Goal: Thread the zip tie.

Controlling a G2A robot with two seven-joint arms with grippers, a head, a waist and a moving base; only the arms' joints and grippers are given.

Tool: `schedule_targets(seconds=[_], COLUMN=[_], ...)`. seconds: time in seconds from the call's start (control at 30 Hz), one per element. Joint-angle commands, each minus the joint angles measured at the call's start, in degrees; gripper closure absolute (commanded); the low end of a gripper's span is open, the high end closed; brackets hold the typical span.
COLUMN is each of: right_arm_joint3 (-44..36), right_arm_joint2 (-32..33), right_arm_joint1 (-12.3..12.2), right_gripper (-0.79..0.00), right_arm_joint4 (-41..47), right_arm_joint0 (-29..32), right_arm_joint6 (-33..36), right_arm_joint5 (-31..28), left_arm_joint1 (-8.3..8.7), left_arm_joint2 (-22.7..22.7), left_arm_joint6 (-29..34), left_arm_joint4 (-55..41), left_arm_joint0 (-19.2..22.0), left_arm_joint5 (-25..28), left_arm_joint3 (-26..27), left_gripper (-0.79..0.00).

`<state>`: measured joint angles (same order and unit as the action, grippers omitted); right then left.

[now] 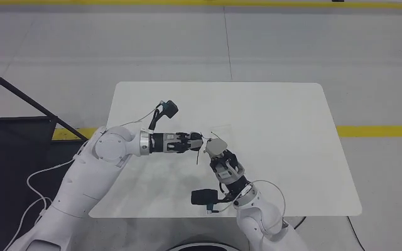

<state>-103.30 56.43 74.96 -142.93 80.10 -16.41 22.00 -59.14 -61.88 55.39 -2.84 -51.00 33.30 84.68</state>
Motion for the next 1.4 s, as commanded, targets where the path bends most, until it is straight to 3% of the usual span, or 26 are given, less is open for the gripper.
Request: schedule_targets(seconds=[0.0,0.3,0.63,0.93,1.37], right_arm_joint3=[0.1,0.3,0.6,0.5,1.0], right_arm_joint2=[0.0,0.1,-0.1,0.2,0.2], right_arm_joint1=[0.0,0.2,0.4,0.8,1.2], right_gripper=[0.000,0.000,0.000,0.000,0.000], right_arm_joint4=[0.0,-0.5,-2.2,-1.5,-1.6], right_arm_joint0=[0.0,-0.1,-0.4,-0.1,-0.3], right_arm_joint6=[-0.1,-0.2,0.2,0.8,1.5], right_arm_joint5=[-0.1,-0.7,-2.7,0.8,1.6], left_arm_joint1=[0.01,0.09,0.31,0.41,0.54], left_arm_joint2=[-0.1,-0.8,-1.6,-2.0,-2.4], left_arm_joint6=[-1.9,-9.3,-11.0,-12.3,-15.4], left_arm_joint4=[2.5,9.5,10.4,11.9,15.7], left_arm_joint0=[-0.4,-2.9,-4.1,-4.5,-5.9], left_arm_joint5=[0.2,2.5,3.7,4.9,6.2], left_arm_joint3=[0.6,3.3,4.5,4.9,6.4], left_gripper=[0.000,0.000,0.000,0.000,0.000])
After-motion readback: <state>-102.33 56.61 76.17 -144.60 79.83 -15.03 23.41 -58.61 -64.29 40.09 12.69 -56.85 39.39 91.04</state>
